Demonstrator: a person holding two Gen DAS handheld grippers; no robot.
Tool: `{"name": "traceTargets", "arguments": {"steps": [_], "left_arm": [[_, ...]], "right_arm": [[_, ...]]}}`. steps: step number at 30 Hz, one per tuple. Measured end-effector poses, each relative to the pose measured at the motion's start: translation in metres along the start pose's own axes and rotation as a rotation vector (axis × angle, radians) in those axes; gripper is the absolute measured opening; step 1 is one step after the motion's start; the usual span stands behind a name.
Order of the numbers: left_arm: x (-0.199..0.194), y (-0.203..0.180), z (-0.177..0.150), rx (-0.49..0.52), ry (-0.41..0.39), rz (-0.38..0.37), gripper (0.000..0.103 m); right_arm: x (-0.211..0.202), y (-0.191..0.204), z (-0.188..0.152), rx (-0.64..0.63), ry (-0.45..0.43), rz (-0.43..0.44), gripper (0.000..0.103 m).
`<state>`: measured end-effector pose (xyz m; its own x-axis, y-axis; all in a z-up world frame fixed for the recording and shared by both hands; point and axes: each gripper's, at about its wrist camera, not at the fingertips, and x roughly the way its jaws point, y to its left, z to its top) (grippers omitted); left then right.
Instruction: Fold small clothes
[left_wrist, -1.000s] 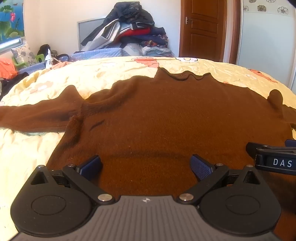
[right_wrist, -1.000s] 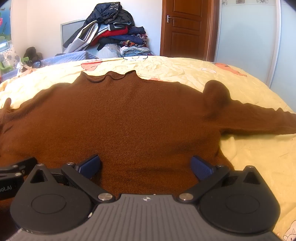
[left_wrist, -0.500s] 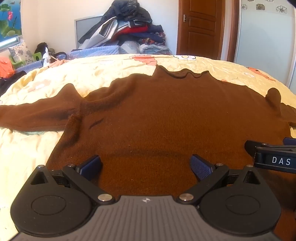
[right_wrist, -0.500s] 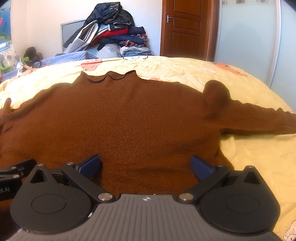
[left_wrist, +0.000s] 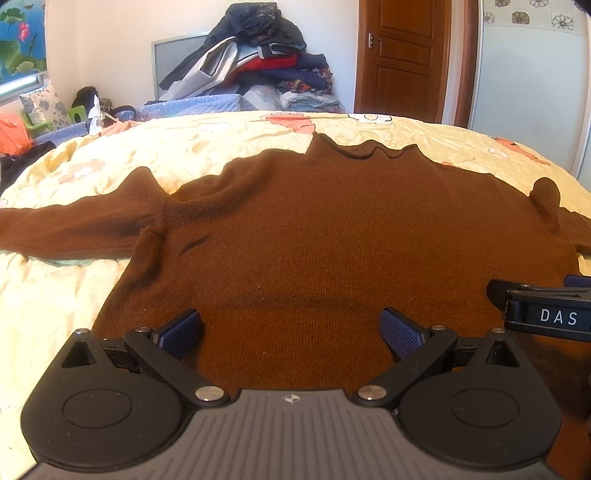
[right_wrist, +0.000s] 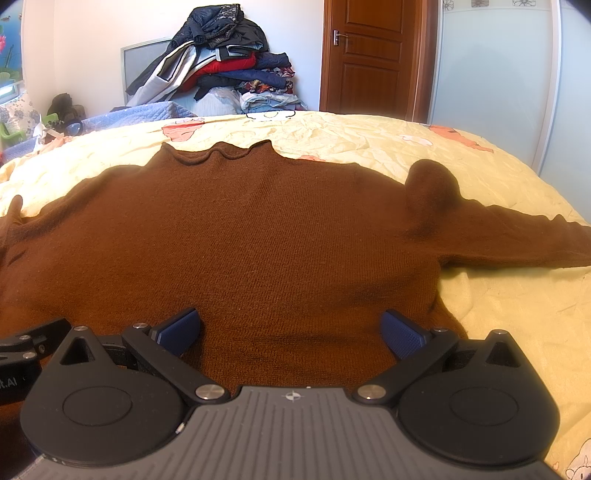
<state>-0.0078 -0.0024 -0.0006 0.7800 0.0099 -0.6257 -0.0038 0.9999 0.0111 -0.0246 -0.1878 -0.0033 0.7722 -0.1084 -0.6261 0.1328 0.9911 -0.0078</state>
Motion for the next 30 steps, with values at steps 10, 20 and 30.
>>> {"name": "traceTargets", "arguments": {"steps": [10,20,30], "left_arm": [[0.0001,0.0034,0.0009,-0.01,0.0,-0.014,0.103],[-0.001,0.0067,0.0002,-0.034,-0.011,-0.039,0.103],[-0.0008,0.0067,0.0005,-0.034,-0.01,-0.038,0.103]], "right_arm": [[0.0002,-0.0002,0.0,0.0,0.0,0.0,0.103],[0.0005,-0.0006,0.0001,0.0,0.0,0.0,0.103],[-0.0002,-0.001,0.0,0.0,0.0,0.0,0.103]]}}
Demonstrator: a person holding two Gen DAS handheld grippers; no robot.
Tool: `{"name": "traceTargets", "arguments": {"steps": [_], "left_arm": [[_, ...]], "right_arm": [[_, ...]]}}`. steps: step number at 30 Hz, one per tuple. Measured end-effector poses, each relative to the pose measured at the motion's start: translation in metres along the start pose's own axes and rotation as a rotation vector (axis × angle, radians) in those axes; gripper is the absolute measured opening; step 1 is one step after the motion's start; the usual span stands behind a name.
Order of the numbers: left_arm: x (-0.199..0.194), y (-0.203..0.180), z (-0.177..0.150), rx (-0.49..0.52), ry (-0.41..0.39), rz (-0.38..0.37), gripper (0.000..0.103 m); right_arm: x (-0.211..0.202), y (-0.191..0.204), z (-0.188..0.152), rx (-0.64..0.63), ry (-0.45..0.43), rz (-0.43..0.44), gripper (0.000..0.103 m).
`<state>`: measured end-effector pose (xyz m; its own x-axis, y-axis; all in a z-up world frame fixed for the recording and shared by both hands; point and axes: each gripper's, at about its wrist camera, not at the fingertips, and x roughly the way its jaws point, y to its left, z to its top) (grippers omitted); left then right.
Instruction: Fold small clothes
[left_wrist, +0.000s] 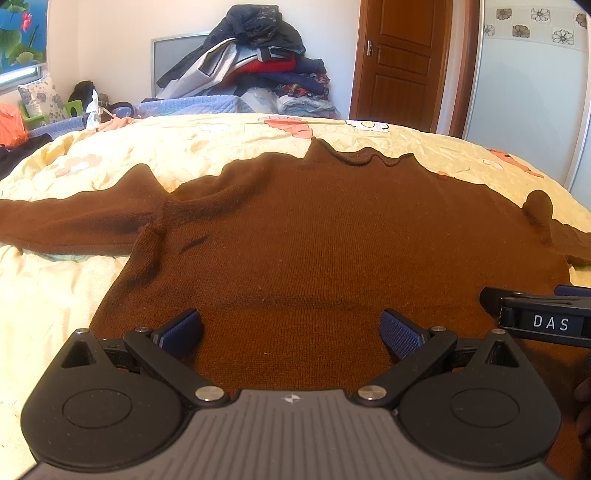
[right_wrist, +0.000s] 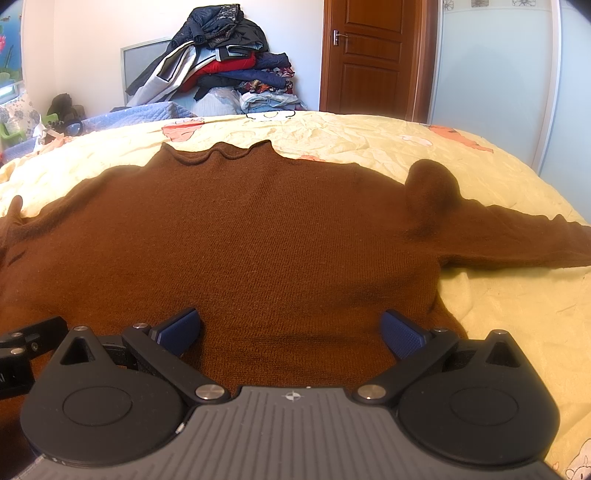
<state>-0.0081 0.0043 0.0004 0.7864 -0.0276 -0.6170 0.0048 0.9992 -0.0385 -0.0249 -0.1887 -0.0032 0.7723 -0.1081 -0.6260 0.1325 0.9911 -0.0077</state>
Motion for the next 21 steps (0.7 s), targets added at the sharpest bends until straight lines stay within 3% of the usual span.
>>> {"name": "traceTargets", "arguments": {"steps": [21], "left_arm": [[0.0011,-0.0051,0.0002,0.02,0.007,0.019,0.103]], "right_arm": [[-0.0017,-0.0018,-0.0001,0.004,-0.002,0.011,0.103]]}}
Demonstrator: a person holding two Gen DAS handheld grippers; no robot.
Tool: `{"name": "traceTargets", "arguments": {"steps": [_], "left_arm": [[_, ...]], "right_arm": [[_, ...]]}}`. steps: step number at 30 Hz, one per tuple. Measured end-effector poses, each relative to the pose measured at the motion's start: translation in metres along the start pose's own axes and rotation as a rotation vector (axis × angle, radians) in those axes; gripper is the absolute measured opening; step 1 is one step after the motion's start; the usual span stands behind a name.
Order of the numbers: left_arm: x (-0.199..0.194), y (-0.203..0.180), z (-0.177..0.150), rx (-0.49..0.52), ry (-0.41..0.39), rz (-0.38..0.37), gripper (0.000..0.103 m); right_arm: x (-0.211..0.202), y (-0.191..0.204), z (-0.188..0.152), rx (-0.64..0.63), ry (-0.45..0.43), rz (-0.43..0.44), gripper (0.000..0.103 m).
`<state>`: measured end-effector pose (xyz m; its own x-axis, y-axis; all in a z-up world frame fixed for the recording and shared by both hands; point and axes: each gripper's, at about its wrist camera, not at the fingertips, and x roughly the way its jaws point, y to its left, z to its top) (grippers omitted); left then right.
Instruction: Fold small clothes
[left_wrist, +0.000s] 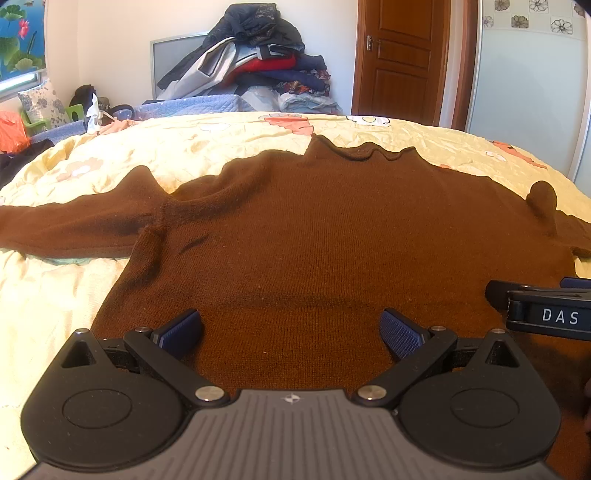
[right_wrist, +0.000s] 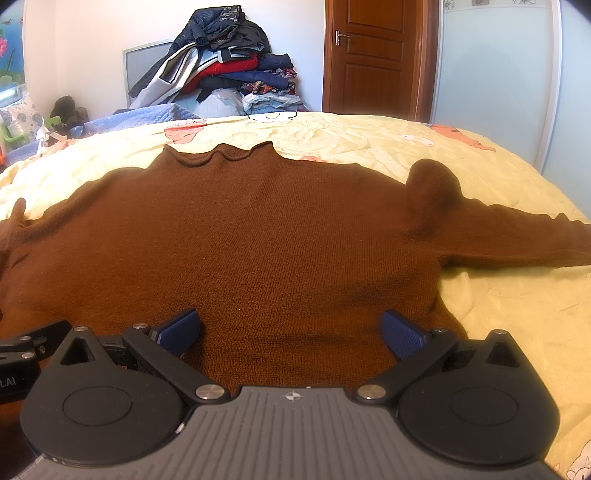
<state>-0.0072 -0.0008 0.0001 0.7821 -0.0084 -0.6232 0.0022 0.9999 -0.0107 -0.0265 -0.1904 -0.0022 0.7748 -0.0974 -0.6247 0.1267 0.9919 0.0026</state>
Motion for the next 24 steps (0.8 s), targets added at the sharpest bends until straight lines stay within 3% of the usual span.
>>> {"name": "traceTargets", "arguments": {"steps": [9,12,15,19,24], "left_arm": [[0.0,0.0,0.0,0.0,0.0,-0.001,0.103],[0.0,0.0,0.0,0.0,0.0,0.0,0.103],[0.0,0.0,0.0,0.001,0.0,0.0,0.103],[0.0,0.0,0.0,0.0,0.0,0.0,0.103],[0.0,0.001,0.0,0.001,0.001,0.001,0.103]], "right_arm": [[0.0,-0.001,0.0,-0.007,0.003,0.004,0.103],[-0.011,-0.001,0.004,-0.088,0.005,0.041,0.103],[-0.037,-0.018,0.01,-0.08,-0.096,0.019,0.103],[-0.07,-0.097,0.03,0.152,-0.193,0.189,0.103],[-0.076,-0.245,0.05,0.559,-0.23,0.176,0.103]]}}
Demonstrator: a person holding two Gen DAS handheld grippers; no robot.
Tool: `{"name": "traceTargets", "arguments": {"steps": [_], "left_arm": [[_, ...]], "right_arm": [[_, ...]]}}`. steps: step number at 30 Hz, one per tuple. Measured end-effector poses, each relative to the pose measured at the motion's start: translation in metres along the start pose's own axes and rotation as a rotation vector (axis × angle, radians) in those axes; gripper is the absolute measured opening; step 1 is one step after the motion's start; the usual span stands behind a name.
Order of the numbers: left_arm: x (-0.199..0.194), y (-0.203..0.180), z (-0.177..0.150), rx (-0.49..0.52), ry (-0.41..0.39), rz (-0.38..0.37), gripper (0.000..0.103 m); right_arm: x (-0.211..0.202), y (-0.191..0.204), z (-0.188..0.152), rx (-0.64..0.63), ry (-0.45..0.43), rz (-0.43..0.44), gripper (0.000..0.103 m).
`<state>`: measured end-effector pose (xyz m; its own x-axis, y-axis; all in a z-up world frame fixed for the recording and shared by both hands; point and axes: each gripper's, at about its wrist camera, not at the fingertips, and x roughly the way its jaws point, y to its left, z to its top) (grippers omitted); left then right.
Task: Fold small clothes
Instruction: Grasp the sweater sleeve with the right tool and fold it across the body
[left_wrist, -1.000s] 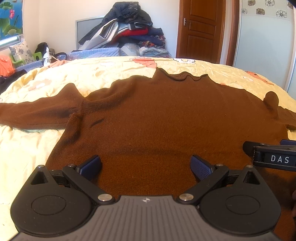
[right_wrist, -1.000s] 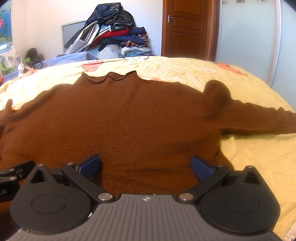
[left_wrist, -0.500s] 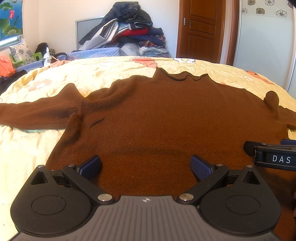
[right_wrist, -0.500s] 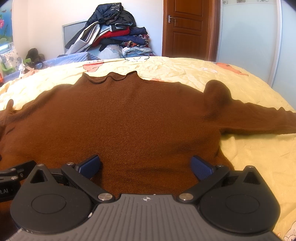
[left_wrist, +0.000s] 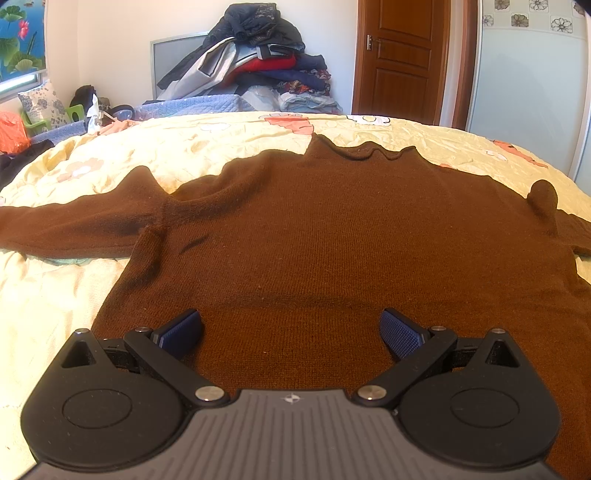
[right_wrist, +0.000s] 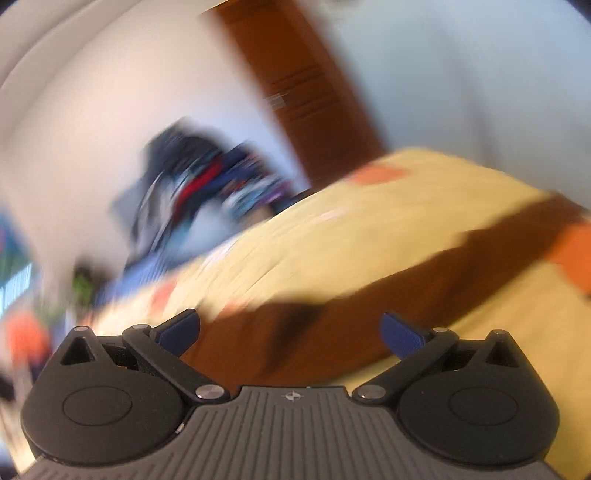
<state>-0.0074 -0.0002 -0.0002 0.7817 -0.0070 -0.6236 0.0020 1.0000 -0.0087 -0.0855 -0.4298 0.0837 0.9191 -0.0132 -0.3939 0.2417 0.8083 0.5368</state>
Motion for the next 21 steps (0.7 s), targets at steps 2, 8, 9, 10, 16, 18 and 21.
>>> {"name": "traceTargets", "arguments": {"steps": [2,8,9,10,16,18,21], "left_arm": [[0.0,0.0,0.0,0.001,0.0,0.001,0.103],[0.0,0.0,0.0,0.0,0.0,0.001,0.103],[0.0,0.0,0.0,0.001,0.0,0.001,0.103],[0.0,0.0,0.0,0.001,0.0,0.002,0.103],[0.0,0.001,0.0,0.001,0.0,0.001,0.103],[0.0,0.001,0.0,0.001,0.0,0.001,0.103],[0.0,0.001,0.0,0.0,0.0,0.001,0.103]], "right_arm": [[-0.001,-0.053,0.029,0.167,-0.048,-0.047,0.103],[0.011,-0.168,0.058,0.524,-0.068,-0.183,0.091],[0.016,-0.176,0.057,0.535,-0.055,-0.197,0.089],[0.021,-0.18,0.055,0.536,-0.043,-0.207,0.085],[0.042,-0.183,0.048,0.52,-0.061,-0.197,0.074],[0.047,-0.187,0.051,0.516,-0.065,-0.199,0.061],[0.053,-0.198,0.06,0.5,-0.054,-0.225,0.031]]}}
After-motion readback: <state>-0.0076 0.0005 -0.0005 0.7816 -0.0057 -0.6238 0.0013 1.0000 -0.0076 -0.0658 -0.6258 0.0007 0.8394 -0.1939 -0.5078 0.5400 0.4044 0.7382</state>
